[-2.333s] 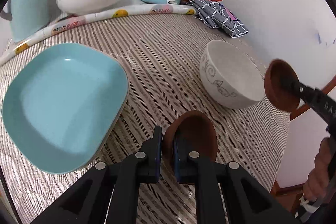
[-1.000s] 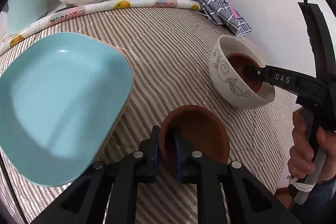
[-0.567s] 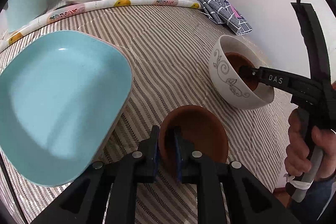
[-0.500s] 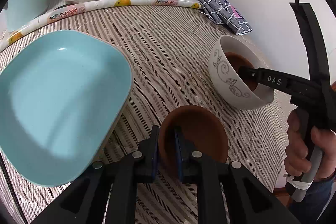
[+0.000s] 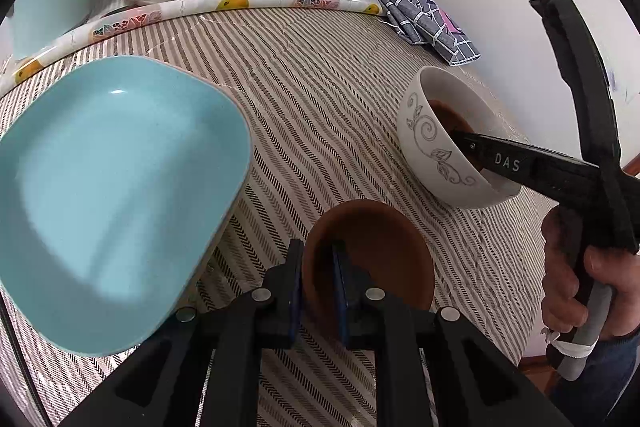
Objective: Organize plates and bowls
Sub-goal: 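Open the right tool to release the brown bowl and withdraw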
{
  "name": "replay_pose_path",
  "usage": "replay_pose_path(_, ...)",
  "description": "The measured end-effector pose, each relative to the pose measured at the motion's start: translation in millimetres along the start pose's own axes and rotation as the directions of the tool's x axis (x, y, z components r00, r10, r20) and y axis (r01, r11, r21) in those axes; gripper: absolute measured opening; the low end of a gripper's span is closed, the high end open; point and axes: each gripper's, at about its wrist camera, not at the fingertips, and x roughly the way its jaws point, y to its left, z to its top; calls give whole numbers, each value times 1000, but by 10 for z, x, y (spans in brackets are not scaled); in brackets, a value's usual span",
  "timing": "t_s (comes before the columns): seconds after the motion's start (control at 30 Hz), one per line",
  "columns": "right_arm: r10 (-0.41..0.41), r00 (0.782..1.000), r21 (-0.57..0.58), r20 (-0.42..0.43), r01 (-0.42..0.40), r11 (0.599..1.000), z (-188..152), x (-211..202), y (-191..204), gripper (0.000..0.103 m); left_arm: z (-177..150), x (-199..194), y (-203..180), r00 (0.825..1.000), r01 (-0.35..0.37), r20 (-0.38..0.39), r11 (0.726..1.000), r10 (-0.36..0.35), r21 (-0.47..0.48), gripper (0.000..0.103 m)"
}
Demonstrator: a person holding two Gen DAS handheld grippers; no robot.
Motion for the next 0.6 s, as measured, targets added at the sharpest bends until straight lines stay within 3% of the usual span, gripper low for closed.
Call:
replay_pose_path(0.23,-9,1000,-12,-12,9,1000,10,-33,39,27,-3,-3,6,1000,0,1,1000,0,0,14)
replay_pose_path(0.33,-23,1000,-4,16,23,1000,6,-130,15,39,-7,-6,7,1000,-1,3,1000,1,1,14)
replay_pose_path(0.6,7,995,62,95,-13,998,-118,-491,-159,41,-20,-11,-21,1000,-16,20,1000,15,14,13)
